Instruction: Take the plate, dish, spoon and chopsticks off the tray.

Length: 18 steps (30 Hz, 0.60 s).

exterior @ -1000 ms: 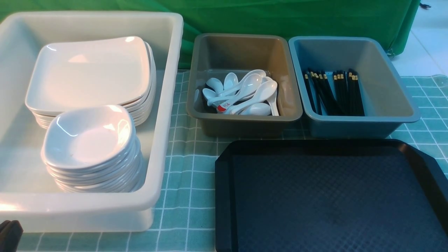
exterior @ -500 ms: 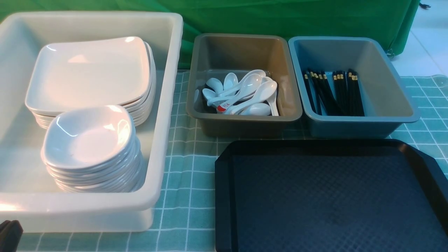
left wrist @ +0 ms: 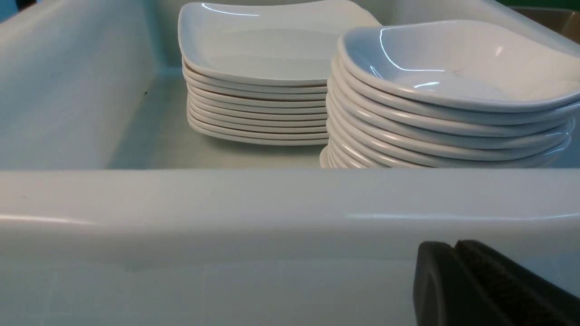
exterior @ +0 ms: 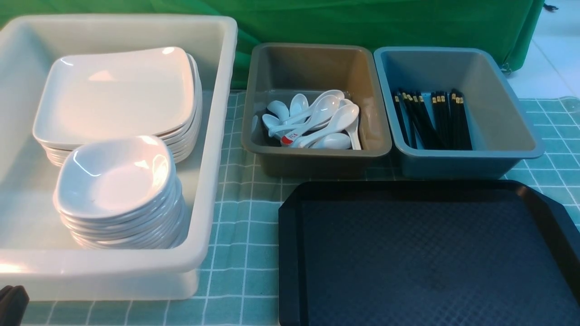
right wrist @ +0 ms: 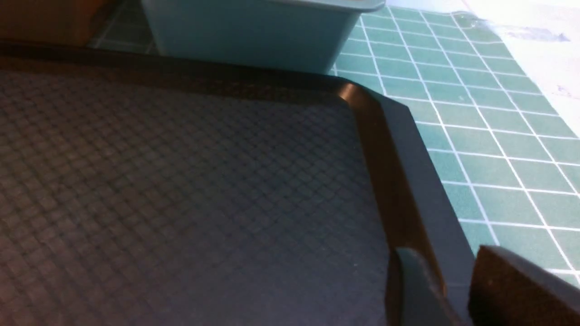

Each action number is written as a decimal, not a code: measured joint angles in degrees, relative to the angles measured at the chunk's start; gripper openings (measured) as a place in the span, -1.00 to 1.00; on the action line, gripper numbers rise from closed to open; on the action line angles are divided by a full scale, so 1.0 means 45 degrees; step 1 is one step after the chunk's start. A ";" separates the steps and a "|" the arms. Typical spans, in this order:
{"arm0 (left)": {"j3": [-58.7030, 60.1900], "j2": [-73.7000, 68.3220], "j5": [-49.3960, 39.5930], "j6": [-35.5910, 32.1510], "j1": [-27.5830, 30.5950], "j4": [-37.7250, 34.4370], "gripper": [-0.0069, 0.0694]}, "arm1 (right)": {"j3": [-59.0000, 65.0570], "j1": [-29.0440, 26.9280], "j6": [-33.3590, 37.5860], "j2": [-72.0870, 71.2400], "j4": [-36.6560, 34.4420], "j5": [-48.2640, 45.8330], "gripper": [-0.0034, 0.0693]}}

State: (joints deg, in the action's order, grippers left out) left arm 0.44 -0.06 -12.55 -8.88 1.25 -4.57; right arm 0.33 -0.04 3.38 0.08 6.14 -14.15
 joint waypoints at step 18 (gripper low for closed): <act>0.0000 0.0000 0.0000 0.0017 0.0000 0.0052 -0.79 | 0.0000 0.0183 -0.0269 0.0000 -0.0010 0.0051 -0.25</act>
State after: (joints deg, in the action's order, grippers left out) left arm 0.44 -0.06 -12.55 -8.80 1.25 -4.34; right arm 0.33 0.78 2.17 0.08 6.09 -13.92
